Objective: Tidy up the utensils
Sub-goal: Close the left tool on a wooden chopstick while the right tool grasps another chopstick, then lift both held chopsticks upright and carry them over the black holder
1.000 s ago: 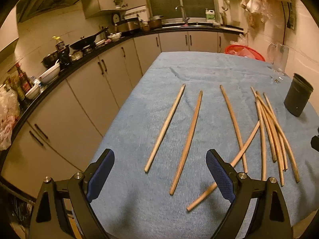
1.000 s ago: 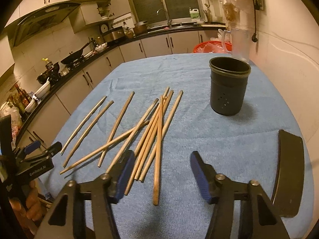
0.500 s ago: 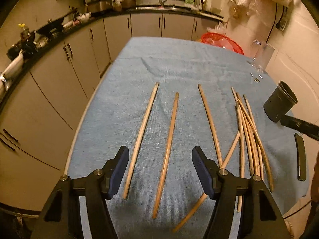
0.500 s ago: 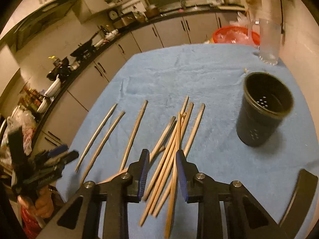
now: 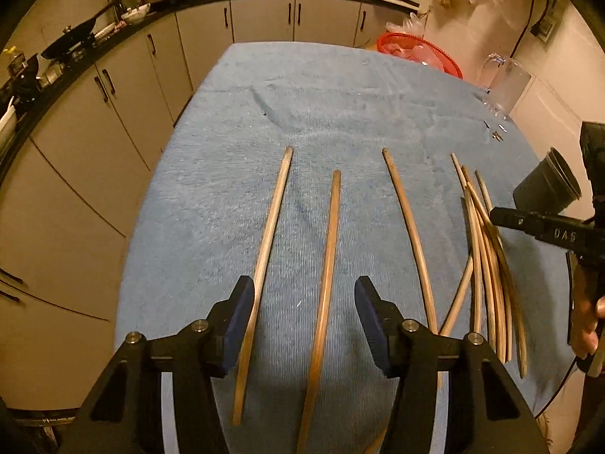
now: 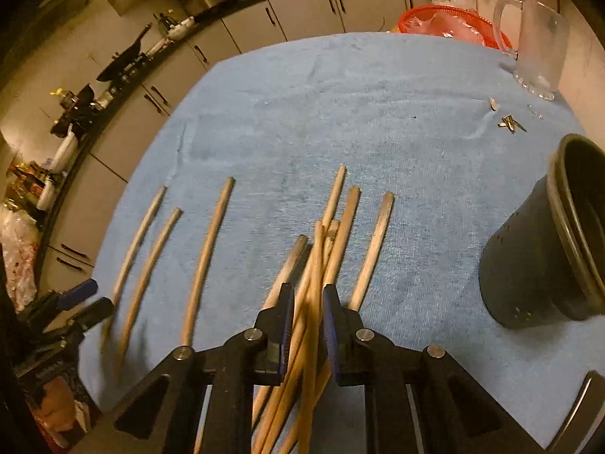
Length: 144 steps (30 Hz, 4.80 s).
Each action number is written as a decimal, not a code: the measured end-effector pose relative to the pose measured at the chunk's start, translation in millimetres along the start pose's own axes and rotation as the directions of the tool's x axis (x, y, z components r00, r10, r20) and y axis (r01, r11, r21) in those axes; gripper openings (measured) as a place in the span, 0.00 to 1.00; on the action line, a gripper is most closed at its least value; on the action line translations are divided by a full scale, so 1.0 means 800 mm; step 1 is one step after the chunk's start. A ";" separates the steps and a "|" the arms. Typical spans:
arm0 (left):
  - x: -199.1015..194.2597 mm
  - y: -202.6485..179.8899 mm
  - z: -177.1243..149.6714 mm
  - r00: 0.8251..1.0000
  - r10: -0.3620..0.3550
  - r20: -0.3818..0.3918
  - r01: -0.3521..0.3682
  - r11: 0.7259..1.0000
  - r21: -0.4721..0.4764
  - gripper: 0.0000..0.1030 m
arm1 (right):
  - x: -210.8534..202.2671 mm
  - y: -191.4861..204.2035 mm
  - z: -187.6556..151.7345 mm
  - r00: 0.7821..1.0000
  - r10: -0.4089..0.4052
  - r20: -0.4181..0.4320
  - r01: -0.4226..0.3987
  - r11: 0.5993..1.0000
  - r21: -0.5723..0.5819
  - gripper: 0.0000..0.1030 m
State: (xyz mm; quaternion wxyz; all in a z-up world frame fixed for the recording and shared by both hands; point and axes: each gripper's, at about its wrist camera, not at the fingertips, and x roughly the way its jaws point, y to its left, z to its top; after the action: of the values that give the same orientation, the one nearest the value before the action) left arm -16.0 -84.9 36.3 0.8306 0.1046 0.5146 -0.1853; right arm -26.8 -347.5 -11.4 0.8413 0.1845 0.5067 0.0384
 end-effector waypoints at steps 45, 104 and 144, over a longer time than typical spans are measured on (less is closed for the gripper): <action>-0.144 -0.055 0.028 0.938 0.077 0.338 -0.080 0.997 -0.006 0.07 | -0.181 0.019 -0.080 0.884 0.081 0.461 -0.072 0.997 -0.037 0.06; 0.034 -0.077 0.131 0.990 0.096 0.101 -0.098 0.995 0.009 0.07 | -0.216 0.004 -0.085 0.847 0.077 0.526 -0.085 0.996 -0.009 0.06; -0.159 -0.102 0.093 0.915 -0.001 0.403 -0.019 0.999 0.046 0.07 | -0.269 -0.004 -0.100 0.793 0.014 0.609 -0.052 0.998 0.044 0.06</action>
State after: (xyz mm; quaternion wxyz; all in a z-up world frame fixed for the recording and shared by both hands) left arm -40.2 -160.8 184.7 0.9167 0.0867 0.3276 -0.2117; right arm -200.8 -383.2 134.2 0.9529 0.2202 0.2075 -0.0229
